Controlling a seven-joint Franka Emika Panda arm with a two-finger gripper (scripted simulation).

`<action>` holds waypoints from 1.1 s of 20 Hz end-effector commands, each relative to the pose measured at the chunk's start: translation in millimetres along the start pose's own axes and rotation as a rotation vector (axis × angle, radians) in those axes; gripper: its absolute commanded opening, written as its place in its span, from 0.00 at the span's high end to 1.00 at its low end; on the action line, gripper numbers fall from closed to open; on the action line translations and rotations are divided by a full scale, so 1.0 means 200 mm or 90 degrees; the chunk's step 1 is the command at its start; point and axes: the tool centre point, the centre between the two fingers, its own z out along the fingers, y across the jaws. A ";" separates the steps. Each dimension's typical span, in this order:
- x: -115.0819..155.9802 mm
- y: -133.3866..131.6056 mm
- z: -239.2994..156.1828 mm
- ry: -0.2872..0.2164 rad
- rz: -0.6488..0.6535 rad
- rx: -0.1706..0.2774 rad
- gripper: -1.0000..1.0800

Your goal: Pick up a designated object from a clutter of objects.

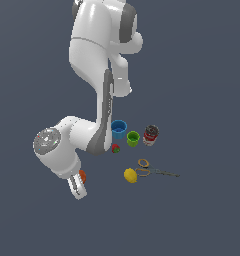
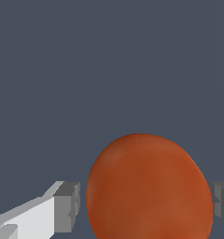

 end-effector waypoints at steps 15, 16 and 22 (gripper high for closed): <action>0.00 0.00 -0.02 0.000 0.000 0.001 1.00; -0.01 0.00 -0.03 0.000 0.000 0.001 1.00; -0.03 0.03 -0.15 0.000 0.000 0.001 1.00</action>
